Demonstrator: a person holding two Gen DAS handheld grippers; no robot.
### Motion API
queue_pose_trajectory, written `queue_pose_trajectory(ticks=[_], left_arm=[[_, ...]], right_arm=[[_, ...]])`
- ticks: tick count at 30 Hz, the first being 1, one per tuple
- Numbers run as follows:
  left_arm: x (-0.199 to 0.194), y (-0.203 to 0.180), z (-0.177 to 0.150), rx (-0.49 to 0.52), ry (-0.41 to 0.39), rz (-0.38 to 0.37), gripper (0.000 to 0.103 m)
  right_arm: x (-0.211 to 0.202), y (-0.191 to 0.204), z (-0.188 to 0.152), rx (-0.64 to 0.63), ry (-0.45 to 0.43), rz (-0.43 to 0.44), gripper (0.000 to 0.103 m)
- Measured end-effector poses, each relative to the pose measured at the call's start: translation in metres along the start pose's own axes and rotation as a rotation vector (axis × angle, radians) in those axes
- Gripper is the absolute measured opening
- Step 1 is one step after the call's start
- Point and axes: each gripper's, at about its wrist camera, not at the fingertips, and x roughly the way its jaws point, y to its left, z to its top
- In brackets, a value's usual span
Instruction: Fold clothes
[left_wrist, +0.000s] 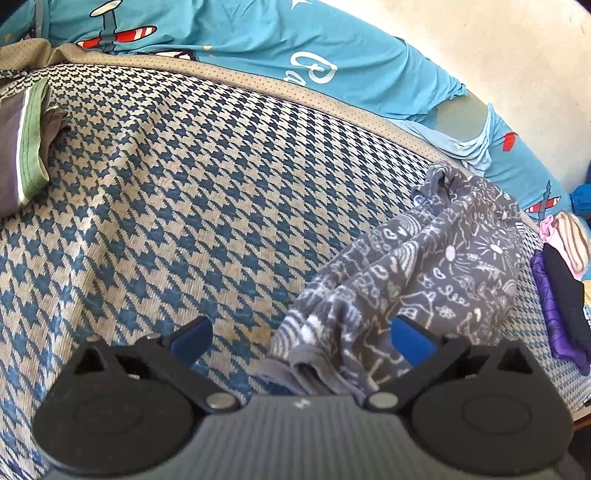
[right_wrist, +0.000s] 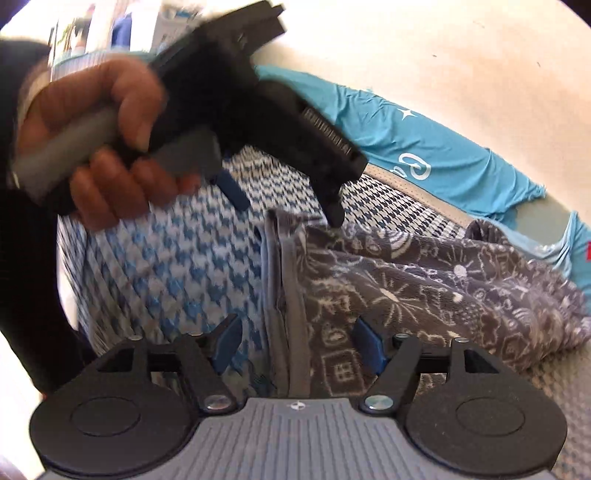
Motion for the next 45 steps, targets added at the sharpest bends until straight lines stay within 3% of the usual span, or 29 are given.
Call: queue_pose_trajectory(ticks=[3,8,9,13,20,29,35,39,40,42,43,45], left_arm=[[0.000,-0.002,-0.001,0.004,0.007,-0.017,0.103],[-0.002,-0.005,-0.002,0.004,0.019,-0.052,0.103],[-0.003,-0.006,-0.003,0.003,0.022,-0.057,0.103],[-0.004,-0.005,-0.004,-0.011,0.027,-0.075,0.103],[-0.012,0.001,-0.006,-0.071,0.037,-0.137,0.103],[-0.010,-0.004,-0.009,-0.130,0.085,-0.275,0.103],[0.007,-0.020,-0.008,-0.154,0.120,-0.316,0.103],[0.024,-0.032,-0.005,-0.169,0.120,-0.300,0.103],[0.027,-0.032,-0.005,-0.176,0.115,-0.293,0.102],[0.033,-0.036,-0.004,-0.172,0.109,-0.281,0.088],[0.035,-0.038,-0.003,-0.157,0.112,-0.268,0.070],[0.037,-0.043,-0.003,-0.120,0.110,-0.229,0.059]], right_arm=[[0.004,0.007,-0.005,-0.073,-0.002,-0.042,0.070],[0.009,0.004,-0.005,-0.070,-0.006,-0.062,0.070],[0.010,0.001,-0.004,-0.050,-0.004,-0.062,0.069],[0.010,-0.006,0.001,-0.005,-0.013,-0.083,0.046],[0.007,-0.052,0.006,0.348,-0.025,0.021,0.033],[0.010,-0.094,0.001,0.730,-0.025,0.125,0.031],[0.010,-0.097,0.000,0.764,-0.023,0.138,0.031],[0.010,-0.099,0.000,0.758,-0.023,0.143,0.031],[0.010,-0.098,0.000,0.745,-0.024,0.142,0.031],[0.008,-0.095,0.001,0.707,-0.025,0.135,0.031],[0.008,-0.093,0.002,0.686,-0.026,0.132,0.031],[0.005,-0.087,0.004,0.624,-0.025,0.117,0.032]])
